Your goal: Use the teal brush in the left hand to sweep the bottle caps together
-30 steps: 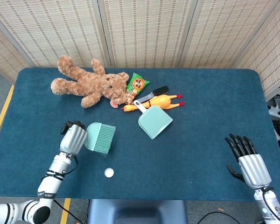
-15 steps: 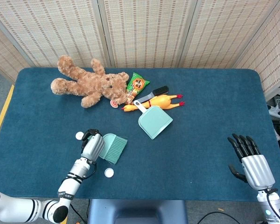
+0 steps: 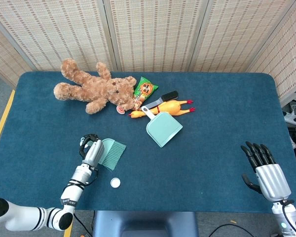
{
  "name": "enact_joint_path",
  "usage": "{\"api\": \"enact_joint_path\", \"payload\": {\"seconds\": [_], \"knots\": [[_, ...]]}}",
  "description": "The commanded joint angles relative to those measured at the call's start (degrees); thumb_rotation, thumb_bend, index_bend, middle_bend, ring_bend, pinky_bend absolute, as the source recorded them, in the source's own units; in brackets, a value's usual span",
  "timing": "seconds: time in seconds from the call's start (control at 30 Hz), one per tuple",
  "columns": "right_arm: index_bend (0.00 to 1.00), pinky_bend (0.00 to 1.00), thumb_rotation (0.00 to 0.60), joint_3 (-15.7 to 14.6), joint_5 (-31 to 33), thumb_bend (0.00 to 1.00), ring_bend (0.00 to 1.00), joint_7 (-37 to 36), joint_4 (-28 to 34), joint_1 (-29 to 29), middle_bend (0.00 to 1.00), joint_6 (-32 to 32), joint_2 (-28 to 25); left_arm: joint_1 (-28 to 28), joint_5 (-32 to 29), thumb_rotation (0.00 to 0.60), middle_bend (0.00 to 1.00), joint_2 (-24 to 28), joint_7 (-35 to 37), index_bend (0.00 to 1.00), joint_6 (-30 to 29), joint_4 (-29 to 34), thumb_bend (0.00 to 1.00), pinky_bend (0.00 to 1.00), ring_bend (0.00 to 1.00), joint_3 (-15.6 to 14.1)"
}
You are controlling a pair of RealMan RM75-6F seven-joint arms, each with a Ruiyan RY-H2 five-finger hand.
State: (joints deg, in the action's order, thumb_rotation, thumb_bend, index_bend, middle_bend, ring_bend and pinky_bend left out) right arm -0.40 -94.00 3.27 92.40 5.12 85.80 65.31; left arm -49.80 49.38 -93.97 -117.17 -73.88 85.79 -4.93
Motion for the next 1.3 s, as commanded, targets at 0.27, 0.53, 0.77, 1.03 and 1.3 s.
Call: {"api": "enact_joint_path", "payload": {"seconds": [0.27,0.53,0.77,1.03,1.3], "knots": [[0.00,0.00,0.600,0.2,0.3,0.23,0.00,-0.2,0.1,0.0,0.00,0.0,-0.2,-0.3,-2.4,0.600,1.00,-1.0,-1.8,0.88,-1.1,-5.8,0.55,0.81,0.75,-1.0],[0.00,0.00,0.600,0.0,-0.2,0.23,0.00,-0.2,0.4,-0.3,0.00,0.5,-0.5,0.7,-4.9,0.600,1.00,-2.5,-3.2,0.88,-0.2,-11.9,0.55,0.81,0.75,-2.5],[0.00,0.00,0.600,0.0,-0.1,0.23,0.00,-0.1,0.6,-0.4,0.00,0.4,-0.5,1.2,-5.6,0.600,1.00,-3.7,-3.0,0.88,0.0,-16.9,0.55,0.82,0.75,-2.4],[0.00,0.00,0.600,0.1,0.1,0.23,0.00,-0.2,0.7,-0.4,0.00,0.3,-0.7,2.1,-7.3,0.600,1.00,-4.3,-4.0,0.88,0.2,-20.8,0.55,0.82,0.75,-2.3],[0.00,0.00,0.600,0.1,0.1,0.23,0.00,-0.1,0.9,-0.4,0.00,0.1,-0.7,3.2,-8.1,0.600,1.00,-4.7,-5.0,0.88,-0.5,-24.5,0.55,0.82,0.75,-1.7]]}}
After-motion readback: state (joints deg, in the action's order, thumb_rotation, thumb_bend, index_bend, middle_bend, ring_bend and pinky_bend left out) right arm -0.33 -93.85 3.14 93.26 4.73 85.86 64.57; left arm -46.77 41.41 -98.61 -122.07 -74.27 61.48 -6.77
